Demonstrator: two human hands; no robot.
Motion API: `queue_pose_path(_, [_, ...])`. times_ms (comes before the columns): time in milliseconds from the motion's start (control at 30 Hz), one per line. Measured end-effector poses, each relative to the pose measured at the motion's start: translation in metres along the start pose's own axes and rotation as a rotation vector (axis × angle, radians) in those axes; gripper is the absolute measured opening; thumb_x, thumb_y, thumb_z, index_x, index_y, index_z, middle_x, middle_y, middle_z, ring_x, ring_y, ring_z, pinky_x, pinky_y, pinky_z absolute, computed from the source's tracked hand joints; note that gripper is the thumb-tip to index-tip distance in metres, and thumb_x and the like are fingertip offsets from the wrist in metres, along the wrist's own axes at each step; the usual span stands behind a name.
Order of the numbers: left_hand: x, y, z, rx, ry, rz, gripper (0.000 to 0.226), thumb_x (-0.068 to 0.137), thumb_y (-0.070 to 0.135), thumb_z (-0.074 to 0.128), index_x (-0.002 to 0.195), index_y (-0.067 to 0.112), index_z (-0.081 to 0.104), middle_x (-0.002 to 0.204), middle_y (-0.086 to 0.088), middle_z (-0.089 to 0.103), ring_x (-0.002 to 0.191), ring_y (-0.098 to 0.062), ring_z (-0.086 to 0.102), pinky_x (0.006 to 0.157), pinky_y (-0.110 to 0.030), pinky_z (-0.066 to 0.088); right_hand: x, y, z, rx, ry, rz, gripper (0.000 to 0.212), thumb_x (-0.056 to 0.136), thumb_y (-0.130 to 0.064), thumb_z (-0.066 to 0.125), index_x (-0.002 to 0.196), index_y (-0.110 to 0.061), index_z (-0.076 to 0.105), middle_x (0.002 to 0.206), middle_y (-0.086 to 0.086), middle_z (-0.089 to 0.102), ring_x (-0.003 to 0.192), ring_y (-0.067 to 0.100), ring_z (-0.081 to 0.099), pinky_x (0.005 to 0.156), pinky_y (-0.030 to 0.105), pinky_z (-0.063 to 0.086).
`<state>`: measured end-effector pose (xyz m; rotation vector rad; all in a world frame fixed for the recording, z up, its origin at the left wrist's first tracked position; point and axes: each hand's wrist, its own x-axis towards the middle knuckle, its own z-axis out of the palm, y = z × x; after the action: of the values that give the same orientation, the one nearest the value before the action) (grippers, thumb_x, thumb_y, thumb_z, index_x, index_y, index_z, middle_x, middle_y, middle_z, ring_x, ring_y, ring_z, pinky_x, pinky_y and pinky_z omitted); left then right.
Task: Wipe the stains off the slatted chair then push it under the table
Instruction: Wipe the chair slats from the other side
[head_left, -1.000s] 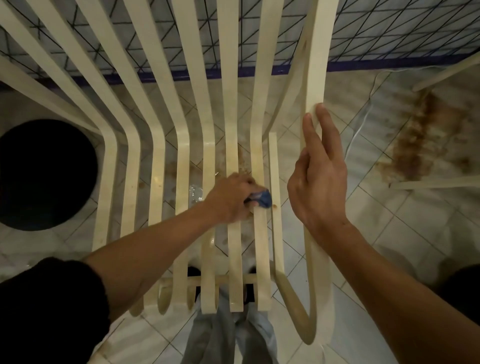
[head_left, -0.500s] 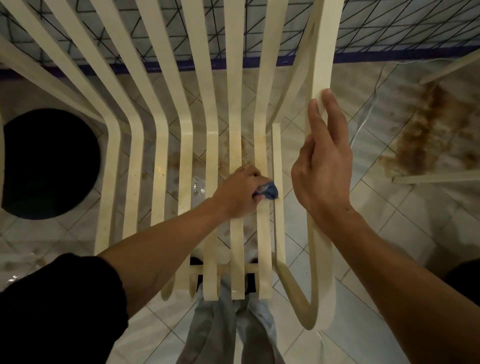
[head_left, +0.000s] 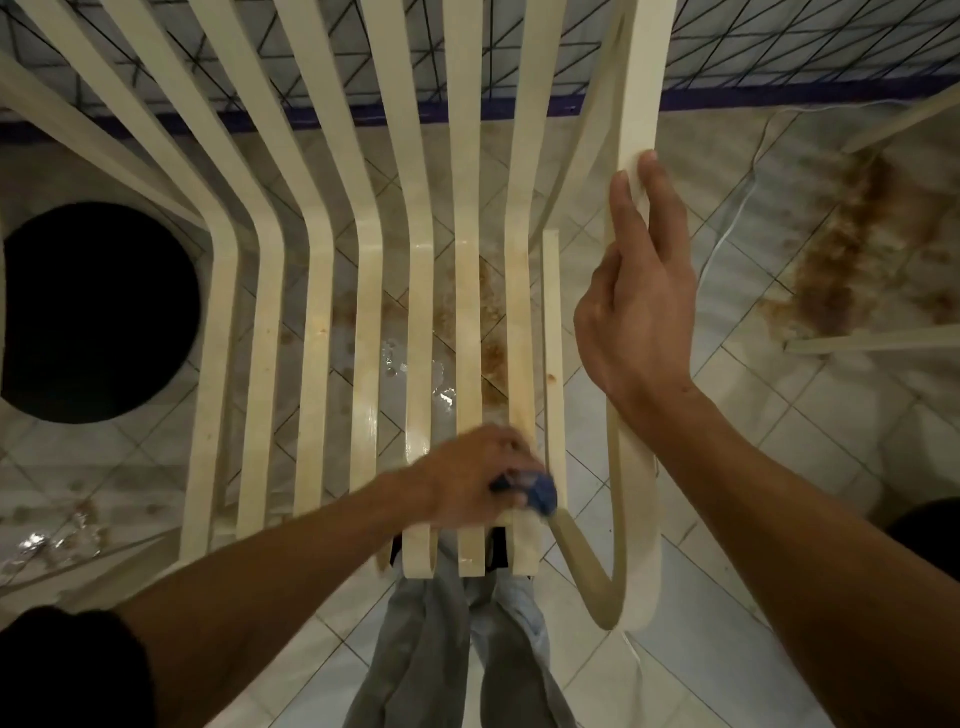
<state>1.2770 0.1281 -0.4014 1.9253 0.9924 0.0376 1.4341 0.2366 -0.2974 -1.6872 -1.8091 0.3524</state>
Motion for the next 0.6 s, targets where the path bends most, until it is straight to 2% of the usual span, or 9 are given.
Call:
queue_pose_path(67, [0.020, -0.011, -0.017, 0.023, 0.211, -0.006, 0.033, 0.089, 0.023, 0.066, 0.122, 0.021, 0.061, 0.116, 0.001, 0.055, 0.108, -0.010, 0.046, 0.096, -0.023, 0.038, 0.000, 0.000, 0.001, -0.009, -0.005, -0.001, 0.053, 0.092, -0.001, 0.031, 0.145, 0.002, 0.040, 0.155, 0.021, 0.028, 0.139, 0.006, 0.017, 0.095, -0.010, 0.014])
queue_pose_path(133, [0.038, -0.021, -0.025, 0.048, 0.386, -0.081, 0.033, 0.088, 0.019, 0.068, 0.120, 0.018, 0.062, 0.112, -0.003, 0.057, 0.101, -0.018, 0.052, 0.089, -0.028, 0.042, 0.000, 0.000, 0.001, -0.008, -0.005, -0.002, 0.053, 0.092, 0.000, 0.031, 0.144, 0.002, 0.040, 0.155, 0.022, 0.028, 0.138, 0.001, 0.014, 0.094, -0.010, 0.013])
queue_pose_path(200, [0.049, -0.028, -0.024, 0.058, 0.433, -0.149, 0.036, 0.086, 0.014, 0.067, 0.121, 0.015, 0.061, 0.112, -0.005, 0.057, 0.099, -0.023, 0.053, 0.086, -0.037, 0.047, -0.001, 0.000, 0.001, -0.015, -0.002, -0.008, 0.053, 0.092, 0.000, 0.032, 0.144, 0.003, 0.041, 0.155, 0.022, 0.028, 0.139, 0.006, 0.016, 0.094, -0.010, 0.013])
queue_pose_path(267, [0.049, -0.028, -0.017, 0.062, 0.442, -0.149, 0.038, 0.084, 0.011, 0.069, 0.121, 0.013, 0.062, 0.112, -0.005, 0.058, 0.098, -0.024, 0.053, 0.086, -0.039, 0.048, -0.001, 0.001, 0.001, -0.023, -0.001, -0.010, 0.052, 0.092, 0.002, 0.033, 0.144, 0.003, 0.041, 0.155, 0.022, 0.028, 0.140, 0.011, 0.023, 0.095, -0.010, 0.013])
queue_pose_path(367, [0.031, -0.017, 0.001, 0.054, 0.397, -0.100, 0.034, 0.085, 0.013, 0.067, 0.119, 0.014, 0.064, 0.112, -0.003, 0.060, 0.102, -0.019, 0.052, 0.087, -0.034, 0.047, -0.001, -0.001, 0.001, -0.036, -0.005, -0.002, 0.052, 0.093, 0.000, 0.033, 0.144, 0.002, 0.041, 0.156, 0.021, 0.028, 0.137, 0.002, 0.017, 0.094, -0.010, 0.013])
queue_pose_path(500, [-0.008, 0.000, 0.038, 0.071, 0.279, 0.008, 0.027, 0.091, 0.021, 0.061, 0.118, 0.020, 0.064, 0.115, 0.002, 0.058, 0.102, -0.014, 0.051, 0.086, -0.033, 0.050, -0.001, -0.002, 0.001, -0.042, -0.022, 0.004, 0.053, 0.093, -0.004, 0.032, 0.145, 0.001, 0.040, 0.156, 0.020, 0.027, 0.141, 0.018, 0.025, 0.095, -0.010, 0.011])
queue_pose_path(600, [-0.028, 0.012, 0.056, 0.098, 0.149, 0.000, 0.033, 0.095, 0.029, 0.057, 0.127, 0.023, 0.059, 0.124, 0.001, 0.054, 0.110, -0.015, 0.048, 0.097, -0.033, 0.045, -0.001, -0.001, 0.001, -0.041, -0.029, 0.001, 0.052, 0.094, -0.005, 0.032, 0.145, 0.001, 0.040, 0.156, 0.020, 0.027, 0.143, 0.024, 0.028, 0.096, -0.010, 0.012])
